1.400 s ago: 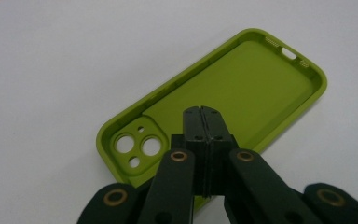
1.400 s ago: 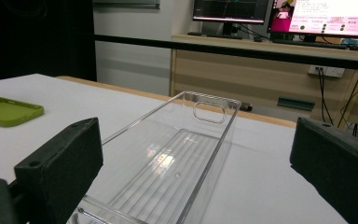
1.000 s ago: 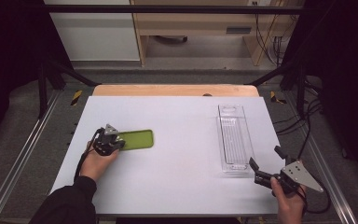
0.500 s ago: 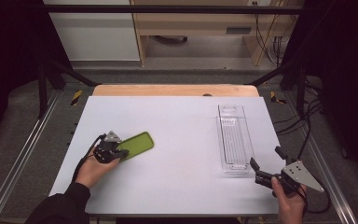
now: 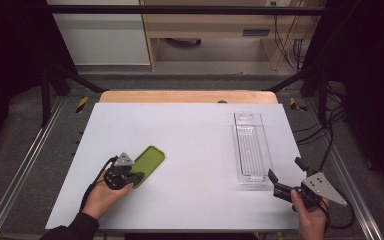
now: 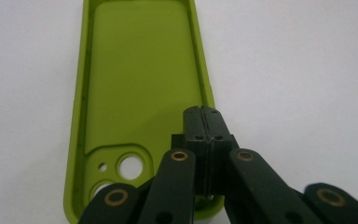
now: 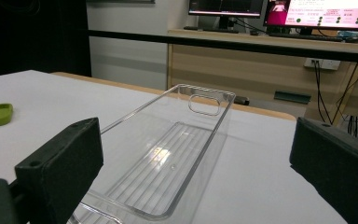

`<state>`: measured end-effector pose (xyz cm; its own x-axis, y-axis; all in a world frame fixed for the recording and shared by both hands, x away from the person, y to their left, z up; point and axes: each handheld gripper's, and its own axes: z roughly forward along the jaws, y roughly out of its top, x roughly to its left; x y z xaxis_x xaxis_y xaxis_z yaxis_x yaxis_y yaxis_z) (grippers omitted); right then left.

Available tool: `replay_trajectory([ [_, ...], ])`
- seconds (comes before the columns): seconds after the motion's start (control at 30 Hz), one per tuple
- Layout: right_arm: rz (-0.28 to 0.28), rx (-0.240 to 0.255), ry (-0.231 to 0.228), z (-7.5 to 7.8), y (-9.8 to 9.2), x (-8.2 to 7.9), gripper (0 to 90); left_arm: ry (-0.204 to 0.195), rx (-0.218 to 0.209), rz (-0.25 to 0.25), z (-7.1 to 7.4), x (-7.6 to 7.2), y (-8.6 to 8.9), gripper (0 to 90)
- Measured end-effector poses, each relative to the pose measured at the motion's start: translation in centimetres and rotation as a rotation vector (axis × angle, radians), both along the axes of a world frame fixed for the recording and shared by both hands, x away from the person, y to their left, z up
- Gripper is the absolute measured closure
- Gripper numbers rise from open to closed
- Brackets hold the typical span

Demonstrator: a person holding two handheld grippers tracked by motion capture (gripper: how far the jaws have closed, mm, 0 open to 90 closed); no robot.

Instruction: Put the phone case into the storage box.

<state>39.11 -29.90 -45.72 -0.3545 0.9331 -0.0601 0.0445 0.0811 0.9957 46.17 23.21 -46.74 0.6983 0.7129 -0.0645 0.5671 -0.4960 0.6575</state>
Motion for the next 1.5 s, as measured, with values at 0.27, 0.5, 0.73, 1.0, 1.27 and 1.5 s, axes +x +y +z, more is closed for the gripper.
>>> replay_trajectory([
  [0.27,-0.004,-0.005,0.006,-0.1,0.0,0.0,3.1,0.015,0.000,0.009,0.1,-1.6,1.3,90.0],
  [0.5,-0.009,-0.005,0.011,-0.2,0.0,0.1,3.1,0.042,0.004,-0.007,0.2,-2.2,1.8,90.0],
  [0.73,-0.007,-0.004,0.019,-0.3,0.0,0.2,3.1,0.064,0.034,-0.038,0.5,-3.4,2.7,90.0],
  [1.0,-0.008,-0.008,0.018,-0.3,0.0,0.1,3.0,0.057,0.045,-0.049,0.6,-4.4,3.5,90.0],
  [1.27,-0.010,-0.008,0.016,-0.3,0.0,0.1,2.9,-0.023,0.008,-0.020,1.3,-4.3,3.6,85.1],
  [1.5,-0.010,-0.010,0.016,-0.3,0.0,0.1,2.9,-0.168,-0.014,0.030,2.3,-4.2,3.4,56.2],
])
